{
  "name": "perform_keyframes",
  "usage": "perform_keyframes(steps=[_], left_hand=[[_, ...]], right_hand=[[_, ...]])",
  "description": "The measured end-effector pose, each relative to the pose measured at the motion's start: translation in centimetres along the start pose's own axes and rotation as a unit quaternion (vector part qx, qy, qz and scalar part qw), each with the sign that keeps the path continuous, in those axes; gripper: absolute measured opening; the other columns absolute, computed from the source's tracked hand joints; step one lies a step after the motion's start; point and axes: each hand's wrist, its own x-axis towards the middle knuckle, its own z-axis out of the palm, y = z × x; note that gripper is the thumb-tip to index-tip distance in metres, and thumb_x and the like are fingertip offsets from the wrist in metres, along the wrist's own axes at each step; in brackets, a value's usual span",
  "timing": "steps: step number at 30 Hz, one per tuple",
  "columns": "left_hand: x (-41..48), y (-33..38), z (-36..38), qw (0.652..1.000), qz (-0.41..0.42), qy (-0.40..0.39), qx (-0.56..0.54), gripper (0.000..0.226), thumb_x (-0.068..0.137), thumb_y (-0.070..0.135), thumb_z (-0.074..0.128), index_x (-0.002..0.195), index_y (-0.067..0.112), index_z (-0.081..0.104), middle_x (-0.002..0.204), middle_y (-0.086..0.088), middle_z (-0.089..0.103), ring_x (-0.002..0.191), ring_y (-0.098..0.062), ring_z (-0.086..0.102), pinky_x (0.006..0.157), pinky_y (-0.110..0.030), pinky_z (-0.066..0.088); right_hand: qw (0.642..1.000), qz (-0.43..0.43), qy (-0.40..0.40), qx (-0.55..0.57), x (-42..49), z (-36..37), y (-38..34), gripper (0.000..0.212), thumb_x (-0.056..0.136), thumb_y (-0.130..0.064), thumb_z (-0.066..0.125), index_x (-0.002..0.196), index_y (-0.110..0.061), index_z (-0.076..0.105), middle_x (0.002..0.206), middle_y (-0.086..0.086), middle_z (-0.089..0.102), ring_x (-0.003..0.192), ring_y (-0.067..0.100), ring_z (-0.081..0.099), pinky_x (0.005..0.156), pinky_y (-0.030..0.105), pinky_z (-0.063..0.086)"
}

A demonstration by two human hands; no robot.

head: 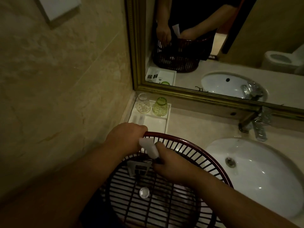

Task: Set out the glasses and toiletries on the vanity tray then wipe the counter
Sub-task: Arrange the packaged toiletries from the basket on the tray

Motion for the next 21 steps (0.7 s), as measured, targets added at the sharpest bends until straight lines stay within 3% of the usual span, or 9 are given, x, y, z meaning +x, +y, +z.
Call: perform_keyframes(steps=[3,5,7,11,14,16,18,21], left_hand=[[-0.1,0.0,0.1,1.0,-0.014,0.001,-0.007,0.023,0.082,0.049,0.06,0.098,0.032,0.062,0.084,0.006,0.066,0.07,-0.018,0.057,0.059,-0.034,0.049],[-0.1,0.0,0.1,1.0,-0.014,-0.005,-0.009,0.027,0.082,0.051,0.062,0.101,0.032,0.062,0.086,0.005,0.067,0.074,-0.019,0.061,0.062,-0.036,0.052],[-0.1,0.0,0.0,1.0,-0.012,-0.008,-0.008,0.025,0.083,0.051,0.061,0.101,0.033,0.062,0.085,0.005,0.067,0.075,-0.019,0.061,0.065,-0.037,0.054],[0.0,0.0,-0.1,1.0,-0.007,-0.013,-0.021,0.029,0.084,0.051,0.059,0.11,0.038,0.063,0.085,0.006,0.068,0.072,-0.016,0.062,0.063,-0.035,0.054],[0.1,0.0,0.1,1.0,0.0,-0.005,-0.016,0.03,0.086,0.054,0.059,0.107,0.034,0.064,0.089,0.004,0.069,0.075,-0.019,0.063,0.066,-0.036,0.055],[0.1,0.0,0.3,1.0,-0.005,0.005,-0.021,0.03,0.086,0.059,0.06,0.1,0.032,0.063,0.089,0.003,0.068,0.076,-0.018,0.063,0.065,-0.034,0.052],[0.1,-0.1,0.4,0.999,-0.004,0.015,-0.031,0.029,0.085,0.059,0.061,0.097,0.033,0.063,0.085,0.006,0.067,0.073,-0.015,0.062,0.061,-0.03,0.049],[0.1,-0.2,0.5,0.999,0.004,0.025,-0.028,0.028,0.085,0.058,0.062,0.094,0.032,0.062,0.08,0.007,0.066,0.068,-0.012,0.059,0.055,-0.029,0.043]], right_hand=[[0.997,-0.027,0.025,0.073,-0.6,-1.5,-0.9,0.037,0.098,-0.023,0.06,0.132,-0.035,0.054,0.114,-0.018,0.067,0.104,-0.004,0.064,0.088,0.02,0.053],[0.995,-0.023,0.022,0.099,-0.8,-2.6,-1.7,0.02,0.101,-0.024,0.06,0.118,-0.029,0.068,0.107,-0.018,0.071,0.1,-0.005,0.065,0.087,0.019,0.052],[0.991,-0.03,0.031,0.128,-0.7,-4.0,-2.7,0.018,0.101,-0.022,0.059,0.112,-0.025,0.074,0.105,-0.014,0.074,0.098,0.0,0.069,0.087,0.021,0.054],[0.967,-0.048,0.072,0.241,0.7,-7.5,-5.0,0.021,0.102,-0.02,0.058,0.123,-0.023,0.06,0.106,0.0,0.078,0.097,0.01,0.074,0.081,0.024,0.06],[0.965,-0.045,0.107,0.237,3.5,-10.2,-5.9,0.015,0.105,-0.025,0.051,0.12,-0.02,0.053,0.1,0.0,0.079,0.093,0.018,0.075,0.071,0.028,0.057],[0.956,-0.014,0.123,0.266,6.4,-11.4,-5.9,0.013,0.106,-0.026,0.05,0.113,-0.017,0.056,0.097,0.008,0.078,0.091,0.027,0.075,0.07,0.035,0.057],[0.953,0.043,0.134,0.268,9.7,-11.9,-5.5,0.012,0.104,-0.026,0.054,0.108,-0.016,0.059,0.094,0.012,0.074,0.081,0.027,0.074,0.063,0.031,0.061],[0.96,0.126,0.086,0.233,14.3,-11.2,-4.1,0.011,0.102,-0.02,0.059,0.104,-0.009,0.06,0.089,0.013,0.07,0.069,0.022,0.072,0.051,0.025,0.058]])
